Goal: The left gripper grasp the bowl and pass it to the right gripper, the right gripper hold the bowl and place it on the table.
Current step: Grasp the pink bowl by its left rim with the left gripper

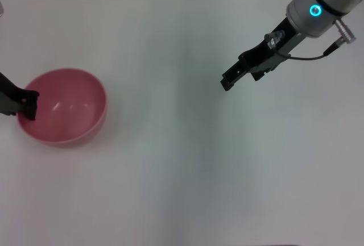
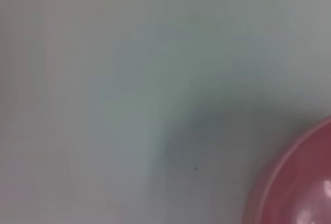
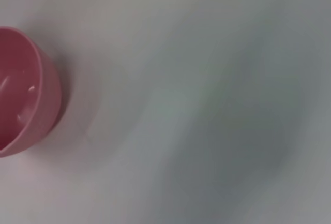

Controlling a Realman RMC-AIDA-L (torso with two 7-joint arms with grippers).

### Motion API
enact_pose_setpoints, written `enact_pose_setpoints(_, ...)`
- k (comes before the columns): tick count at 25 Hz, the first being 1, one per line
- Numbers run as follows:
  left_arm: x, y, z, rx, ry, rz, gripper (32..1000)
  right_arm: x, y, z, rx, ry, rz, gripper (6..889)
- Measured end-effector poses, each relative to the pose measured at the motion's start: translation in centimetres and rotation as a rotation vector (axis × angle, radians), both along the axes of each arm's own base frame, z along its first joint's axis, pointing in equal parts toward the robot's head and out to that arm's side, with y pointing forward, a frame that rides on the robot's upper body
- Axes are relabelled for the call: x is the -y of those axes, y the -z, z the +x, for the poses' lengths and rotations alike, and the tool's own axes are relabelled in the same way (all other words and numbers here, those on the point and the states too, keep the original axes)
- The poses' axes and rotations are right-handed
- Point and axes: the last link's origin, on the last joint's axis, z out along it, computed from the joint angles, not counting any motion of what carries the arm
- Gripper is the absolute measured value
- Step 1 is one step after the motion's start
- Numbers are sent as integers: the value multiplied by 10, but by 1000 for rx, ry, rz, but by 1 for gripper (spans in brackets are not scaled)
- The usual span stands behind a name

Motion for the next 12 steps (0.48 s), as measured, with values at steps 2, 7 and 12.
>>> enact_pose_setpoints(2,0,0,0,0,1,1,216,0,0,0,0,1,0,880)
enact_pose_setpoints(7,0,0,0,0,0,1,114,0,0,1,-1,2,0,880)
enact_pose_setpoints(12,0,0,0,-1,0,0,75,0,0,0,-1,2,1,881)
